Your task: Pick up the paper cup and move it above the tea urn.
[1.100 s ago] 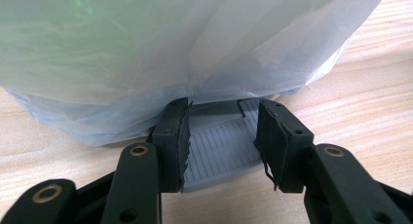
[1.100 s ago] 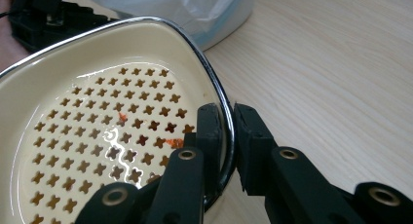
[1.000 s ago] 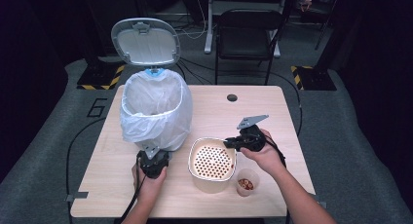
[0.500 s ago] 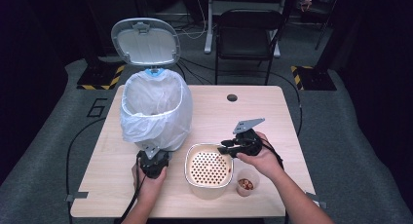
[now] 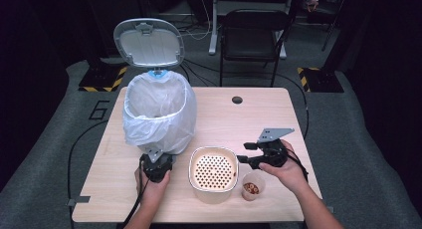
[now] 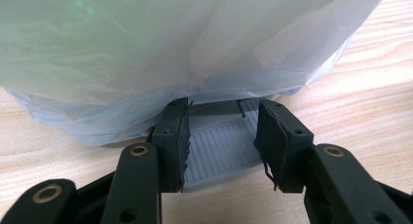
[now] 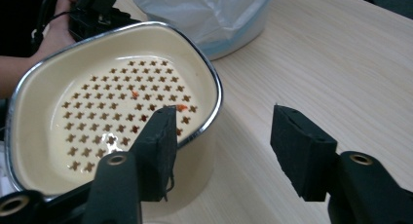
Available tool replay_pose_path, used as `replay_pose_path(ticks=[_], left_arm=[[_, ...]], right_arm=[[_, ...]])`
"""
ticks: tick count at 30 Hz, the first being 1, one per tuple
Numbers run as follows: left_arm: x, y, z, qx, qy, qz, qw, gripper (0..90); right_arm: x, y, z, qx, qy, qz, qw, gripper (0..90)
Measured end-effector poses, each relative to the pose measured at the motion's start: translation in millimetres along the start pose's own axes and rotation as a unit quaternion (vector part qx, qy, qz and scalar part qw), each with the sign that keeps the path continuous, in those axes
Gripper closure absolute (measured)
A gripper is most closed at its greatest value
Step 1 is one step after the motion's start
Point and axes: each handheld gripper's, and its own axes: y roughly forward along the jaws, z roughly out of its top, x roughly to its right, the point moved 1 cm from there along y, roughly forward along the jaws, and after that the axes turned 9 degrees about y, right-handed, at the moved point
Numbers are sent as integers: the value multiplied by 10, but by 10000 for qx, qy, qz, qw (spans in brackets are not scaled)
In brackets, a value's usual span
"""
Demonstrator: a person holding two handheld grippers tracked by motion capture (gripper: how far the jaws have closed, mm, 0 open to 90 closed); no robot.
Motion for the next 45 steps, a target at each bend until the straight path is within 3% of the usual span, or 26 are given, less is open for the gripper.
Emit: replay_pose_path(ticks=[10,16,20,32,45], left_arm=[[0,0,0,-3,4,0,10000,555],[0,0,0,1,-1,-2,10000,555],[-1,0,0,1,-2,-6,10000,556],[-2,0,-1,9,2,-5,10000,555],[-2,0,-1,6,1,-7,10000,555]], right_arm=[[53,-153,-313,-13,176,-75,9998,301],[4,-153,-461,56,178,-134,9997,205],[-58,-128,-551,54,155,-31,9999,169],[-190,-79,-653,-51,193,73,9998,153],[-227,-19,-764,-90,149,197,9997,147]])
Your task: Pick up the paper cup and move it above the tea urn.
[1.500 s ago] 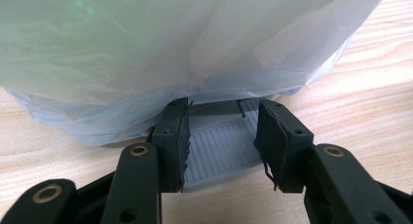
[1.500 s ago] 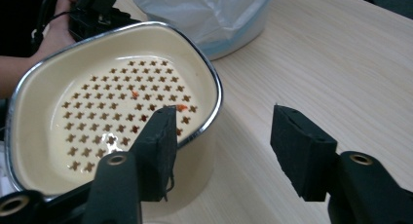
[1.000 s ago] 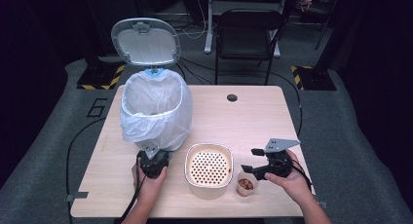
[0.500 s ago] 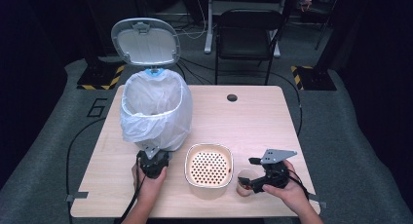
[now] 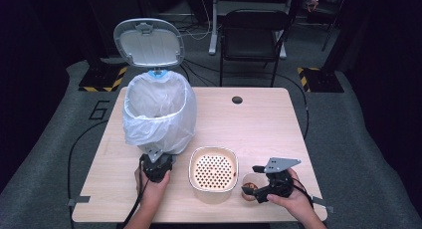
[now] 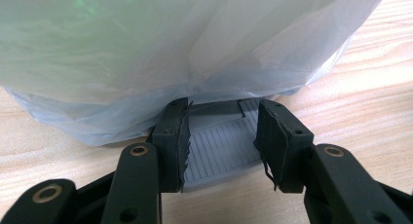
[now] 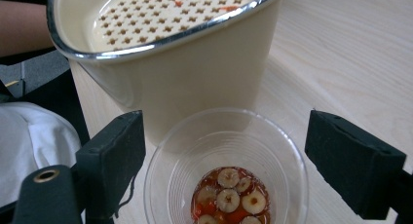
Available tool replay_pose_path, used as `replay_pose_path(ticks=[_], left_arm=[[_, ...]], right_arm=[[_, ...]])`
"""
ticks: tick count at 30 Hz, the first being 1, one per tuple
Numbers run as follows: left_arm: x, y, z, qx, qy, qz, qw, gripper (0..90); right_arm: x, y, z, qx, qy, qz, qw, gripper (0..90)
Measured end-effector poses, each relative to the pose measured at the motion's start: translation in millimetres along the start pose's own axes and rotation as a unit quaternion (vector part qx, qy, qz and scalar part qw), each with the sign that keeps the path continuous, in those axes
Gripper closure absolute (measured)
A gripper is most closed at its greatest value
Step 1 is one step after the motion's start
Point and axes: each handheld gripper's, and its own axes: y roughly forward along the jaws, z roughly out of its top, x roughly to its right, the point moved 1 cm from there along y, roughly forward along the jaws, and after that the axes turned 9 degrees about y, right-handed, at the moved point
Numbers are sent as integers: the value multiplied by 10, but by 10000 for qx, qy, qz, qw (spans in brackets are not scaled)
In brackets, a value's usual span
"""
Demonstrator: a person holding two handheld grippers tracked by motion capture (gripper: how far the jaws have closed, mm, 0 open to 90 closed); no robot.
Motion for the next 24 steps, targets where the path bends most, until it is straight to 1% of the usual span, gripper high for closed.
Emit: replay_pose_path(ticks=[2,4,7,8,9,10,12,13,15,16,17,18,19,24], left_arm=[[-8,-10,2,-56,48,-29,10000,556],[-5,-7,2,-44,16,-30,10000,556],[-11,-9,2,-47,43,-32,10000,556],[-11,-9,2,-47,40,-33,10000,556],[-10,-10,3,-54,32,-41,10000,556],[-10,-10,3,-54,31,-41,10000,556],[-11,-9,2,-49,45,-28,10000,555],[-7,-3,0,-6,31,-7,10000,556],[-11,-10,2,-49,43,-35,10000,556],[-11,-9,2,-46,43,-31,10000,556],[-9,-9,2,-49,32,-35,10000,556],[-10,-9,2,-51,45,-26,10000,556],[-11,-10,2,-51,45,-28,10000,555],[-11,-9,2,-46,41,-33,10000,555]], right_arm=[[-1,29,-26,-50,-25,10,10000,148],[-4,54,-51,-115,-57,19,9999,149],[-4,95,-86,-154,-95,-3,9998,154],[2,107,-96,-150,-130,29,9998,159],[0,115,-105,-173,-92,54,9998,162],[3,130,-123,-155,-104,54,9998,168],[11,144,-148,-216,-118,63,9997,183],[15,154,-163,-195,-115,44,9997,191],[24,158,-181,-192,-132,31,9997,208],[37,162,-190,-197,-190,53,9996,214],[35,163,-206,-147,-123,90,9998,216],[35,163,-206,-147,-123,90,9998,216],[47,163,-219,-111,-181,97,9997,221],[50,174,-245,-111,-264,131,9995,230]])
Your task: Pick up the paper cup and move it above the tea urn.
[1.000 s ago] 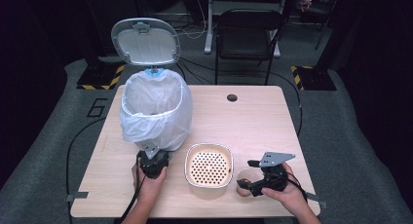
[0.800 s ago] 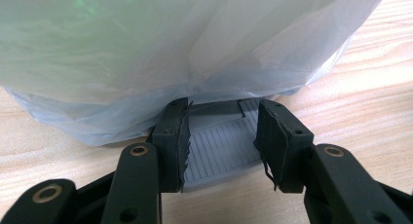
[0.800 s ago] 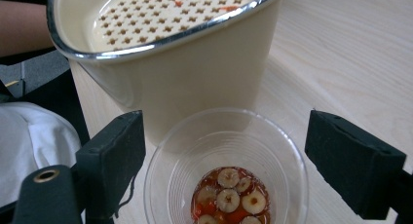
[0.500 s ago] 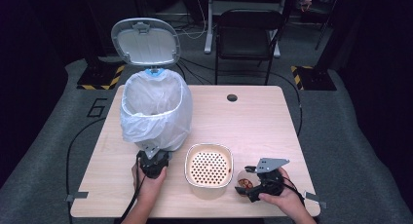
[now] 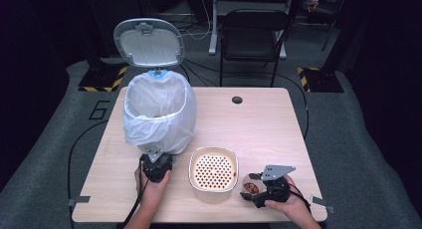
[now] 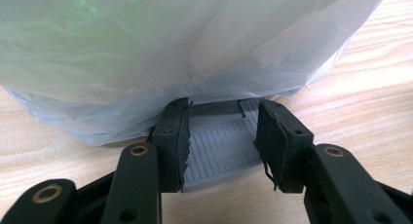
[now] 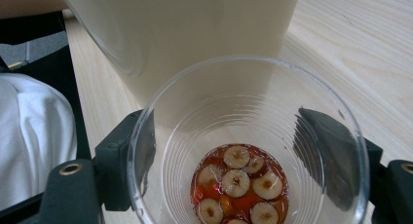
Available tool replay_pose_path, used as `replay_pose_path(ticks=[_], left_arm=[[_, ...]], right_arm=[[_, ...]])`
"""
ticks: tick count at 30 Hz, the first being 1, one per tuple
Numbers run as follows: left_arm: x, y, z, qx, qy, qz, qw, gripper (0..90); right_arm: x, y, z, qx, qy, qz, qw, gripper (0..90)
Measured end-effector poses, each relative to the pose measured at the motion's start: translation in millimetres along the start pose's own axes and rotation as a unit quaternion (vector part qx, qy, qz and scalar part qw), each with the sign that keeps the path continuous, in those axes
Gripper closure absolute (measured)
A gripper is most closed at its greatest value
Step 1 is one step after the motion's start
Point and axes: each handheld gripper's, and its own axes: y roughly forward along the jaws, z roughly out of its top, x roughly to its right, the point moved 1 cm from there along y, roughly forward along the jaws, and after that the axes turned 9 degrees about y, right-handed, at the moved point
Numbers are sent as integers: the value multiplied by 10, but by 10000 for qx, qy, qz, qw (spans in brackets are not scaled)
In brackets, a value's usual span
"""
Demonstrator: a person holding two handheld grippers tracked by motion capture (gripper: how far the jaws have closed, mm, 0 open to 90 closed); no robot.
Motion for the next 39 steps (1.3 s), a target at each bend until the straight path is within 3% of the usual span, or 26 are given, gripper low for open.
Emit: replay_pose_path(ticks=[9,21,33,39], left_arm=[[-2,5,-3,41,-17,18,10000,556],[-1,4,-1,33,-18,10,10000,556],[1,5,-2,33,-4,21,10000,556],[4,5,0,36,-20,16,10000,556]], right_arm=[[14,14,-37,-121,-102,-80,9998,278],[18,8,-33,-52,-82,-75,9999,341],[40,-35,-1,-114,-213,-135,9996,358],[109,-122,65,-38,-142,-307,9994,359]])
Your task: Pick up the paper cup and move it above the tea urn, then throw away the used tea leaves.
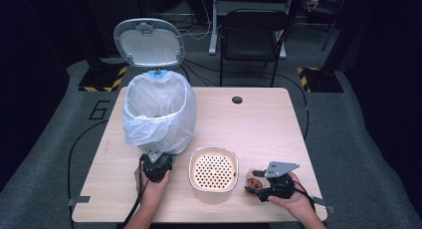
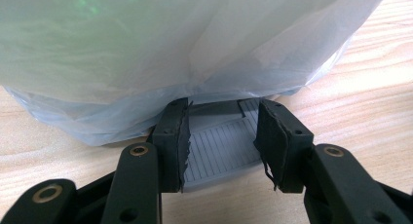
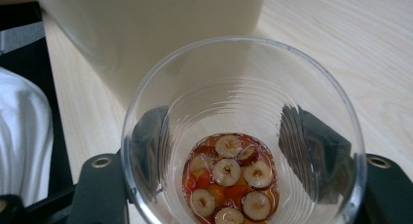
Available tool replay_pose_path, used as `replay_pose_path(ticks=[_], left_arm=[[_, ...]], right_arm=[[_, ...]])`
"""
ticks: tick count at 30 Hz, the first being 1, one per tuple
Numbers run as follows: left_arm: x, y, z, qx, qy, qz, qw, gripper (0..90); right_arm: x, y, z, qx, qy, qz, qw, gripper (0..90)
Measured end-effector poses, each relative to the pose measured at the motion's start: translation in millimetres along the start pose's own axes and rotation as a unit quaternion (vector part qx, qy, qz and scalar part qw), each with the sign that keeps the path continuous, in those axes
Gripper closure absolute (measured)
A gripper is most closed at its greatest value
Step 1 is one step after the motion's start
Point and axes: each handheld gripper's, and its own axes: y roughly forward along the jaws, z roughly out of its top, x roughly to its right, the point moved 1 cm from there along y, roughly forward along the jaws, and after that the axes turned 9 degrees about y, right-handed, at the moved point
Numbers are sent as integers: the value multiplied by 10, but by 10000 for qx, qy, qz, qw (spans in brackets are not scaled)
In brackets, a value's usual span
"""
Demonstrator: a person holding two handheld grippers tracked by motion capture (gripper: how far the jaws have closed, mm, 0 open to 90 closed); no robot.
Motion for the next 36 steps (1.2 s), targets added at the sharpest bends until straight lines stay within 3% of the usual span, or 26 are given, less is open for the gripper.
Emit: replay_pose_path(ticks=[12,36], left_arm=[[-3,-5,1,-38,26,-11,10000,556],[-4,-1,-1,-7,11,-5,10000,556]], right_arm=[[241,-151,280,131,0,-309,9994,360],[451,-144,940,253,-90,-259,9993,361]])
